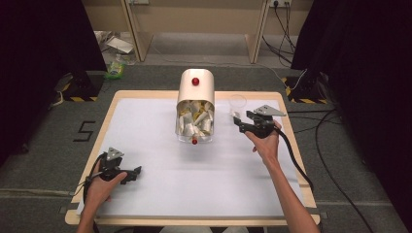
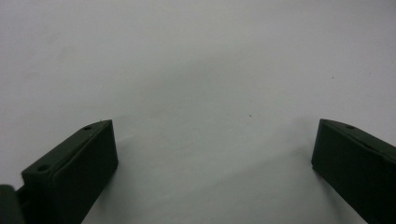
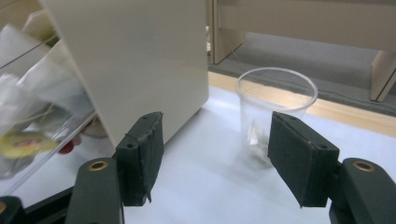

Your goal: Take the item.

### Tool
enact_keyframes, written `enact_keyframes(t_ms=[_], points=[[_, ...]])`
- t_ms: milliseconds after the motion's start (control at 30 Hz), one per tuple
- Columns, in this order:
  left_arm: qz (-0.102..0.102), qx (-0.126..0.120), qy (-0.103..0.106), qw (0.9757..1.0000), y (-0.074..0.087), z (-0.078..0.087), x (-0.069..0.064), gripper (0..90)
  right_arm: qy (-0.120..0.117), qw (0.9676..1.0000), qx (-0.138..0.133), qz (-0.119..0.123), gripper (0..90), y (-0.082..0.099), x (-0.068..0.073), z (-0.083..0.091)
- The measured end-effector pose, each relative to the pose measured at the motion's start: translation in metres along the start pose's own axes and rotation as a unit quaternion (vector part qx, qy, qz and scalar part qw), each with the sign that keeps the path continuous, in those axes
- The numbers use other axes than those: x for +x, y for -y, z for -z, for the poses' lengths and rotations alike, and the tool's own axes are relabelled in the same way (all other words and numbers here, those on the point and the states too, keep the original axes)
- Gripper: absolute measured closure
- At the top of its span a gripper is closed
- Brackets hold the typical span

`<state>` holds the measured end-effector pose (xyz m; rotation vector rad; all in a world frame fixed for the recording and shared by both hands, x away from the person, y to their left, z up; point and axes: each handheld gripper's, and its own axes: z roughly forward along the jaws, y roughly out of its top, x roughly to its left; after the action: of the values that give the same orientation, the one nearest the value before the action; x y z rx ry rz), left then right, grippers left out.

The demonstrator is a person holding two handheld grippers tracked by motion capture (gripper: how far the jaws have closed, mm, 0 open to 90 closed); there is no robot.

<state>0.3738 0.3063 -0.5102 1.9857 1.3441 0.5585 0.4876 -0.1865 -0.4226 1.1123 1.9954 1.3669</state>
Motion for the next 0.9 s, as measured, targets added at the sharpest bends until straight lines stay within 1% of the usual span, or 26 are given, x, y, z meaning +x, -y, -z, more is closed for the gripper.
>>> enact_keyframes(t_ms=[233, 400, 633, 700, 767, 800, 900], points=[[0.0, 0.0, 0.0, 1.0, 0.0, 0.0, 0.0, 0.0, 0.001, 0.9999, 0.011, 0.004, 35.0, 0.015, 0.006, 0.007], [0.0, 0.0, 0.0, 1.0, 0.0, 0.0, 0.0, 0.0, -0.002, 0.9996, 0.028, 0.01, 33.5, 0.027, 0.011, 0.011], [0.0, 0.0, 0.0, 1.0, 0.0, 0.0, 0.0, 0.0, -0.003, 0.9988, 0.049, 0.011, 30.0, 0.044, 0.018, 0.015], [0.0, 0.0, 0.0, 1.0, 0.0, 0.0, 0.0, 0.0, -0.005, 0.9986, 0.051, 0.01, 29.2, 0.047, 0.019, 0.017], [0.0, 0.0, 0.0, 1.0, 0.0, 0.0, 0.0, 0.0, -0.004, 0.9986, 0.052, 0.013, 28.7, 0.048, 0.021, 0.018], [0.0, 0.0, 0.0, 1.0, 0.0, 0.0, 0.0, 0.0, -0.008, 0.9983, 0.055, 0.018, 28.5, 0.051, 0.023, 0.02], [0.0, 0.0, 0.0, 1.0, 0.0, 0.0, 0.0, 0.0, -0.009, 0.9981, 0.058, 0.02, 27.8, 0.054, 0.026, 0.022]])
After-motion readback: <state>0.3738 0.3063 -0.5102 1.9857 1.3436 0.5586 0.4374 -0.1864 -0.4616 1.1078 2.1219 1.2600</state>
